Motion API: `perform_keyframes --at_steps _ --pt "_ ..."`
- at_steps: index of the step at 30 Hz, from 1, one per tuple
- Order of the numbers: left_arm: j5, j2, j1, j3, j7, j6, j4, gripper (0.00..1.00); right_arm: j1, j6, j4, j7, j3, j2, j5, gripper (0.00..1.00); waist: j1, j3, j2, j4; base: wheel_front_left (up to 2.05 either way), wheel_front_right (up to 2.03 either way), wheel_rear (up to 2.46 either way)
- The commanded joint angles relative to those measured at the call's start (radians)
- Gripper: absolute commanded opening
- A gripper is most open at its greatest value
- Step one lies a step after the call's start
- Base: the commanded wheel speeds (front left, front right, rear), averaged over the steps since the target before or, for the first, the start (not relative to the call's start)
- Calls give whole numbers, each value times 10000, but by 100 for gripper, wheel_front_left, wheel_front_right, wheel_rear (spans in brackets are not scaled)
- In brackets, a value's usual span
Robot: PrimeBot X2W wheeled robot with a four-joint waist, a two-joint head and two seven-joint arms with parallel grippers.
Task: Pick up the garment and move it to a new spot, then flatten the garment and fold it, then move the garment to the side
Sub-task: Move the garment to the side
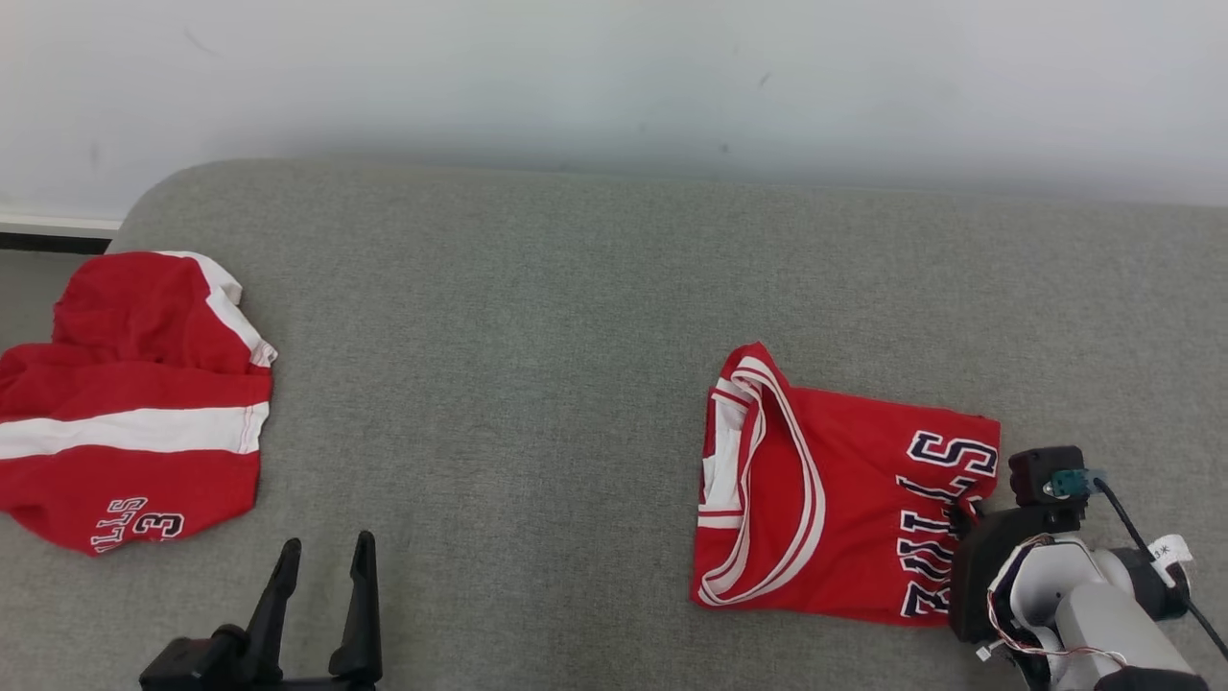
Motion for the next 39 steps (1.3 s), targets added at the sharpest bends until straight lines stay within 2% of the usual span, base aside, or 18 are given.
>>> perform_keyframes --at_steps 1,8,13,21,28,33,39 --pt "-34 0 -173 57 -3 -32 -97 100 -97 -47 11 1 340 -318 -124 0 0 139 0 -264 0 0 0" --pt "143 2 -505 393 -1 -39 -730 100 -1504 -39 -823 -53 2233 -1186 5 0 0 1038 0 -1428 0 0 0" --pt "336 4 -900 711 -4 -45 -1315 100 -2574 -39 -1092 -223 2961 -1977 396 0 0 1885 0 -2337 0 0 0" --pt "813 168 -1257 752 -3 -60 -2254 100 -3615 -39 -853 -691 2963 -2779 441 0 0 2785 0 -3543 0 0 0" --pt "823 448 -1502 373 -3 -56 -3000 100 -4327 -39 -648 -1412 2561 -3206 72 0 0 3388 0 -4218 0 0 0" --pt "897 695 -1682 171 -3 -58 -3348 100 -4624 -39 -1076 -1976 2832 -3535 -515 0 0 3718 0 -4505 0 0 0" --pt "954 836 -1818 95 -3 -58 -3637 100 -4778 -38 -1990 -2558 3469 -4228 -1108 0 0 4048 0 -4711 0 0 0"
